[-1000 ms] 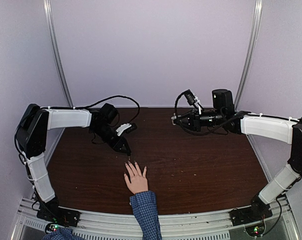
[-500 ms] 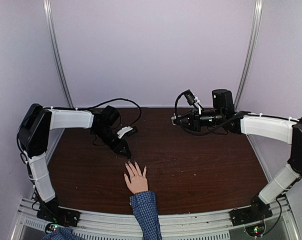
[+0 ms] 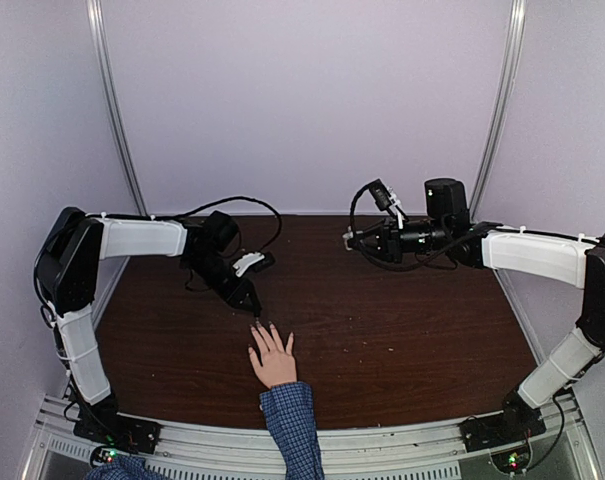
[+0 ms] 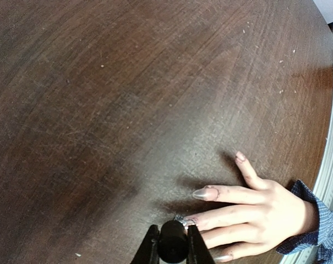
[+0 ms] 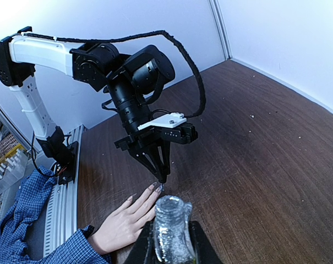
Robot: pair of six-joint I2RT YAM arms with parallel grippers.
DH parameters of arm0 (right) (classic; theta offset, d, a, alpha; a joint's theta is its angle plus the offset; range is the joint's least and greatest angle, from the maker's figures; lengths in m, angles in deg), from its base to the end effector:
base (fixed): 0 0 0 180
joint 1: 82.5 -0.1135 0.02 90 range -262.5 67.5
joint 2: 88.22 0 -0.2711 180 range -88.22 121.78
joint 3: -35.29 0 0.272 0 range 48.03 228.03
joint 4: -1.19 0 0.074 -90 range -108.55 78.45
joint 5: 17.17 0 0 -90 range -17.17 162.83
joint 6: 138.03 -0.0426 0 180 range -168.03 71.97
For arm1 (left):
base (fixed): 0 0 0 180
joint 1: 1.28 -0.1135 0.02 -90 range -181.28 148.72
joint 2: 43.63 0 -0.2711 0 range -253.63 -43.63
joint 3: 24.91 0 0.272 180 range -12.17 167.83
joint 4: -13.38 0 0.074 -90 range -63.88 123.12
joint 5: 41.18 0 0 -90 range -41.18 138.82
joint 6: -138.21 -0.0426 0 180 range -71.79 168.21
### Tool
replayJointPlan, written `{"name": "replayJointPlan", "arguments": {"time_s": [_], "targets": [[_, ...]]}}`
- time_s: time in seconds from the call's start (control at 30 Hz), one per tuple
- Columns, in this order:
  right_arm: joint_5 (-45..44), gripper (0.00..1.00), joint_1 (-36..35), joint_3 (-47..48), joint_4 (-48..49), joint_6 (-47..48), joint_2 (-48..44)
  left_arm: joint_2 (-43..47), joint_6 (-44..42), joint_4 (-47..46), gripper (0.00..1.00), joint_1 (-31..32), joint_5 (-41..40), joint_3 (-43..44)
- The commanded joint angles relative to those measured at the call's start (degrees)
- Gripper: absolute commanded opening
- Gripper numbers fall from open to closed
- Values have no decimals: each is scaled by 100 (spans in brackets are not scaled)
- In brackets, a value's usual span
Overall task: Paint the nails
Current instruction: Paint the nail with the hand.
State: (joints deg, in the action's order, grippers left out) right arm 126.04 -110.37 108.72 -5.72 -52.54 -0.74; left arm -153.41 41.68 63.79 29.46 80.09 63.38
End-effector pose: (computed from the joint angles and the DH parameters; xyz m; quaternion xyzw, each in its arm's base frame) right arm 0.3066 0.2007 0.2827 -0.3977 0.6701 0.4956 0.3837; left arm 0.3318 -0.2230 0.1640 0.3441 0.8876 -0.2920 0.0923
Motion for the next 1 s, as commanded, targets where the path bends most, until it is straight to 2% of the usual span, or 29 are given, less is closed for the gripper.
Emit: {"name": "replayJointPlan", "arguments": {"time_s": [0.0,0.67,0.97], "targets": [[110,0,32,-31,129,-32,23,44,7,25,0,-68,-75,120],[111,0,30,-30,112,-39,-3,262,20,5,0,-139,-172,131],[110,0,28,-30,95,-32,-4,475,83,-294,0,-140,181,3]]}}
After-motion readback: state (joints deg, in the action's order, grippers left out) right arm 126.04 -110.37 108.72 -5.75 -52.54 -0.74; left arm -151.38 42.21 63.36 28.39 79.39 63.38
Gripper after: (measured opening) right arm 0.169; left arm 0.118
